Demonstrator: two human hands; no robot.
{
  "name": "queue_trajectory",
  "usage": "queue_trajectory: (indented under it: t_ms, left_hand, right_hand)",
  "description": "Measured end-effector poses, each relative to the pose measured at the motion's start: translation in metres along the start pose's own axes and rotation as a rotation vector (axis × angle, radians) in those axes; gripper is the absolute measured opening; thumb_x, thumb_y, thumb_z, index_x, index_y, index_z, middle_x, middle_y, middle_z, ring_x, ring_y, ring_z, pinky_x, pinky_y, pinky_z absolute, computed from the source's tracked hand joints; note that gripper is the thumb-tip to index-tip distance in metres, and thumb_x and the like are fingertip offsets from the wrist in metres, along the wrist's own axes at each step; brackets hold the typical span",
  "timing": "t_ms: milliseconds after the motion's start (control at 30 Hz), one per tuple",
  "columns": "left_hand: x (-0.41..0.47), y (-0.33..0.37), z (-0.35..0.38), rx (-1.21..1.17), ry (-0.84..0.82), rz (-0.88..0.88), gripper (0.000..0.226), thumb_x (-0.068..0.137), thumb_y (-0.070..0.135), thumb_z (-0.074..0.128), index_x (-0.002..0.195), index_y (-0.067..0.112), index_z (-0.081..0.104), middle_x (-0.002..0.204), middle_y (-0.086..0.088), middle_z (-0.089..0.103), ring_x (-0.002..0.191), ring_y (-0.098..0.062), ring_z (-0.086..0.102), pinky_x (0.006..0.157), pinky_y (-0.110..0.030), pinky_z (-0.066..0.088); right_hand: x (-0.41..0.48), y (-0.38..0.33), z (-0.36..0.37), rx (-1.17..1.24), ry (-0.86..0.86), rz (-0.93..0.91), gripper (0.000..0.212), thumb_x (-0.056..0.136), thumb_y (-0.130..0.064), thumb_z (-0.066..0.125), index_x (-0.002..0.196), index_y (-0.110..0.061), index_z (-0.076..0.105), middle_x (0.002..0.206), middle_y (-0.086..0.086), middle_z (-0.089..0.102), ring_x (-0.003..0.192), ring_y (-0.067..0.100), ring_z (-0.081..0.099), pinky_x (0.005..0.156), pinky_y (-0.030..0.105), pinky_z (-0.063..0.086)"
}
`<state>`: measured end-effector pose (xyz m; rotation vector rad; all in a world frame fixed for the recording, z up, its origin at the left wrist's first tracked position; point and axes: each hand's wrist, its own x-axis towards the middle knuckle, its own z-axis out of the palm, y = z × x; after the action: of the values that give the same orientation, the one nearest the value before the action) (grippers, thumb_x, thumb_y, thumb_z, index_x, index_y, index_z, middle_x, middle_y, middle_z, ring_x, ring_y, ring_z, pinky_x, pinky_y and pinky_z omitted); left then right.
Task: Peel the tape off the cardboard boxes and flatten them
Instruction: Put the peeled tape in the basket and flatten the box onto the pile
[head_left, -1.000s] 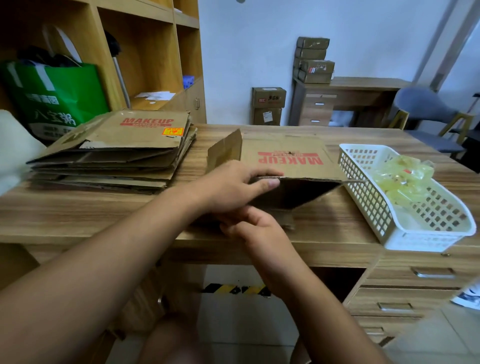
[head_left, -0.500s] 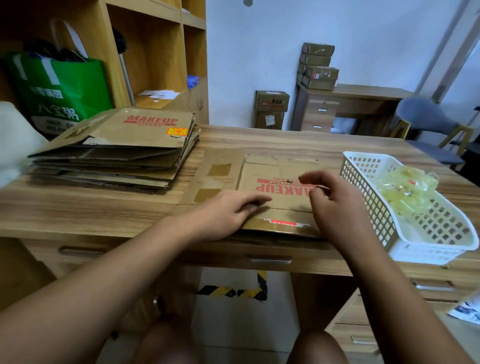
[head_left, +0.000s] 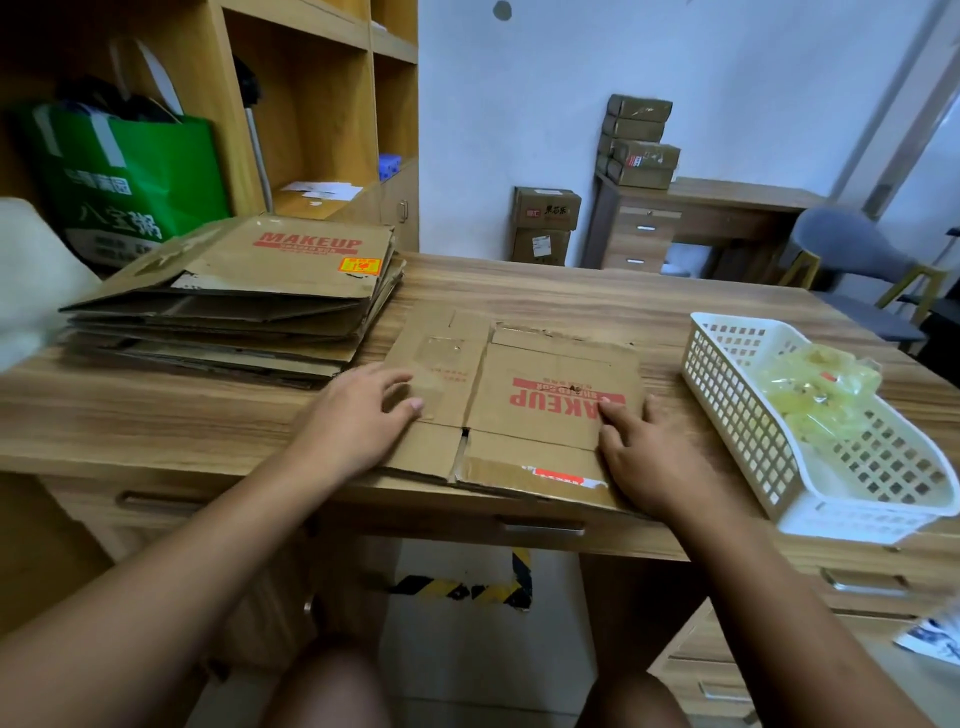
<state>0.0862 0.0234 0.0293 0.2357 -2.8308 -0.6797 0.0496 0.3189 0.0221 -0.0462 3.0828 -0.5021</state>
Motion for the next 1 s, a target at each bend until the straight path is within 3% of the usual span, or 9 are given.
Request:
queue_trajectory:
  t_ms: [133,333,533,667,767,867,933,1000]
  left_hand:
    - [-0.002,-0.008,0.003,0.005,-0.091,-0.066,0.057,0.089,0.067,0.052,0.142,0.048,0.046,0.157,0.003,0.04,0.14,-0.024,0.042,0.108,-0.051,0.044]
    - [-0.002,-0.001,-0.001,-0.244,0.013,-0.064,0.045,0.082,0.045,0.077,0.124,0.041,0.064,0.14,0.011,0.055,0.129,-0.013,0.05,0.105,-0.041,0.046]
    - [-0.01,0.008,-0.01,-0.318,0.055,-0.031,0.04,0.081,0.036,0.081,0.119,0.039,0.07,0.146,0.013,0.05,0.135,-0.012,0.045,0.106,-0.029,0.034]
    - [-0.017,0.014,-0.017,-0.332,0.063,0.034,0.039,0.081,0.036,0.081,0.118,0.043,0.07,0.15,0.013,0.047,0.137,-0.012,0.044,0.114,-0.033,0.034]
    - [-0.025,0.021,-0.027,-0.312,0.105,0.075,0.037,0.084,0.038,0.077,0.12,0.04,0.07,0.153,0.015,0.043,0.138,-0.01,0.041,0.108,-0.024,0.029]
    - [-0.031,0.026,-0.038,-0.309,0.141,0.141,0.034,0.086,0.038,0.075,0.119,0.039,0.07,0.153,0.017,0.042,0.138,-0.005,0.038,0.106,-0.018,0.027]
    - [-0.036,0.029,-0.047,-0.33,0.164,0.189,0.033,0.086,0.038,0.075,0.119,0.039,0.07,0.154,0.016,0.041,0.139,-0.003,0.036,0.111,-0.021,0.029]
    - [-0.039,0.03,-0.059,-0.356,0.193,0.227,0.033,0.086,0.039,0.075,0.119,0.04,0.07,0.154,0.016,0.041,0.141,-0.002,0.034,0.116,-0.028,0.031]
  right_hand:
    - [0.005,0.005,0.005,-0.043,-0.018,0.023,0.052,0.106,-0.052,0.026,0.158,-0.044,0.024,0.166,0.024,0.013,0.155,0.038,0.01,0.125,0.043,0.011]
    - [0.0,0.012,0.011,0.042,0.068,0.034,0.068,0.096,-0.068,0.035,0.157,-0.038,0.03,0.164,0.018,0.025,0.152,0.033,0.023,0.124,0.043,0.021]
    - [-0.017,0.018,0.009,0.191,0.165,-0.091,0.048,0.096,-0.053,0.053,0.142,-0.042,0.055,0.167,0.001,0.022,0.148,0.022,0.037,0.114,0.043,0.039]
    - [-0.025,0.021,0.008,0.294,0.238,-0.122,0.041,0.094,-0.041,0.065,0.134,-0.033,0.065,0.162,-0.003,0.035,0.146,0.014,0.036,0.113,0.038,0.036]
    - [-0.031,0.018,0.004,0.368,0.298,-0.117,0.038,0.089,-0.027,0.075,0.126,-0.025,0.071,0.159,0.002,0.04,0.144,0.017,0.041,0.109,0.031,0.031]
    - [-0.04,0.013,-0.002,0.435,0.408,-0.101,0.036,0.081,-0.019,0.082,0.116,-0.028,0.076,0.154,0.002,0.047,0.139,0.021,0.047,0.106,0.035,0.036]
    - [-0.045,0.008,-0.005,0.498,0.472,-0.112,0.037,0.079,-0.014,0.084,0.106,-0.038,0.075,0.151,0.001,0.052,0.134,0.02,0.052,0.101,0.027,0.038]
    - [-0.047,0.003,-0.008,0.541,0.497,-0.136,0.044,0.08,-0.012,0.082,0.103,-0.048,0.069,0.15,-0.001,0.053,0.132,0.018,0.052,0.097,0.008,0.035]
